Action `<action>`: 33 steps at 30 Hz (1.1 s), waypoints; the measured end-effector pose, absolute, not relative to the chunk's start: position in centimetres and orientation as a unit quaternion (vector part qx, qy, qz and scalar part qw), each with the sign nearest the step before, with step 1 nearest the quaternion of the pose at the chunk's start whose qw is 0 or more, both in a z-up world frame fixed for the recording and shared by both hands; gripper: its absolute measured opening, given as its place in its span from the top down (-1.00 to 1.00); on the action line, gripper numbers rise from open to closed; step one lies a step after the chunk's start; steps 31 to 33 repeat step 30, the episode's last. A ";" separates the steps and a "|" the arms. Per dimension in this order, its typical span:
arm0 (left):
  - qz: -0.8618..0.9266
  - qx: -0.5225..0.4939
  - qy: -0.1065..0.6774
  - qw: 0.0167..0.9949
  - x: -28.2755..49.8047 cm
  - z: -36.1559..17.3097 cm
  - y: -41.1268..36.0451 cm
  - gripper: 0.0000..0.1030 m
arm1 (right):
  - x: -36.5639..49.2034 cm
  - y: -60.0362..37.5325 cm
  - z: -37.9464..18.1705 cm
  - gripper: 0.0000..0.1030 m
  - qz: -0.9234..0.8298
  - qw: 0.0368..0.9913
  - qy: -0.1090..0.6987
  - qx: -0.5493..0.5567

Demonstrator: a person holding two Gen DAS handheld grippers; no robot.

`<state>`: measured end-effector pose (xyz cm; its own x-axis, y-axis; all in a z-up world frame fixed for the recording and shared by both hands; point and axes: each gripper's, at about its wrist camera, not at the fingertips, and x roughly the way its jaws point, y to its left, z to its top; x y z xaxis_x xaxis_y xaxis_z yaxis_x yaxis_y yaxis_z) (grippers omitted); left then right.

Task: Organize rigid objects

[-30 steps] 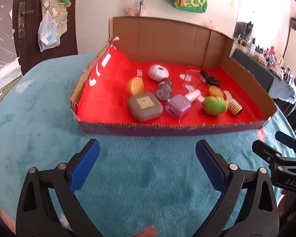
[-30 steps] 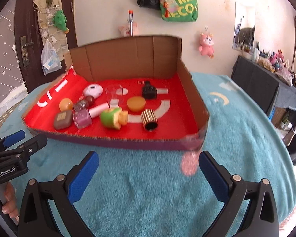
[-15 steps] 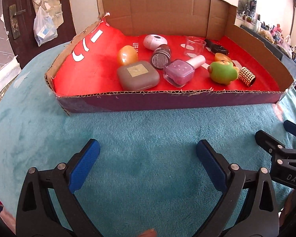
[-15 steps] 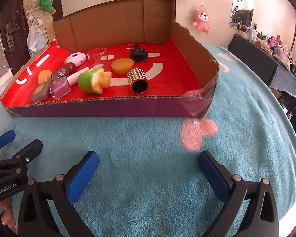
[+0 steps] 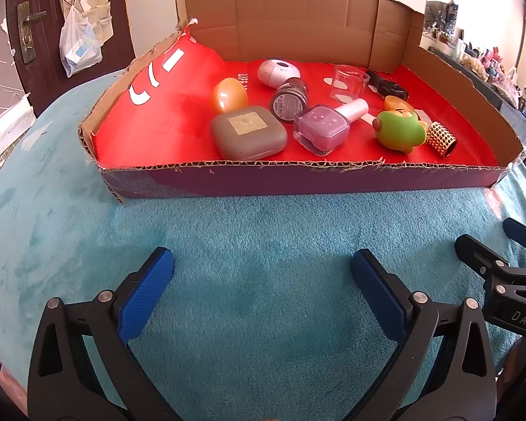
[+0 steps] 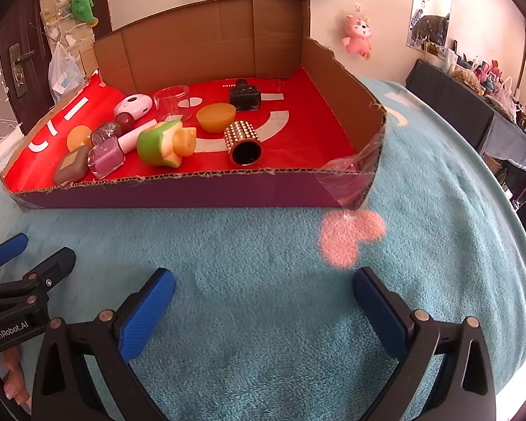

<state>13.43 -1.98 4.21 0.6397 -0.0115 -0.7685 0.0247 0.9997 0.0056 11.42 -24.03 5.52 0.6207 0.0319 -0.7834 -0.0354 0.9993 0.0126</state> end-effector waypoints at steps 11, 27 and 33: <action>-0.011 0.008 0.424 0.906 13.4 4.2 -2.0 -1.00 | 11.6 -24.1 5.5 -1.00 0.020 0.900 0.435 -0.002; -0.012 0.007 0.423 0.906 13.4 4.2 -2.0 -1.00 | 11.7 -24.0 5.5 -1.00 0.019 0.900 0.435 -0.003; -0.012 0.006 0.423 0.906 13.4 4.2 -2.0 -1.00 | 11.7 -24.0 5.5 -1.00 0.019 0.900 0.435 -0.003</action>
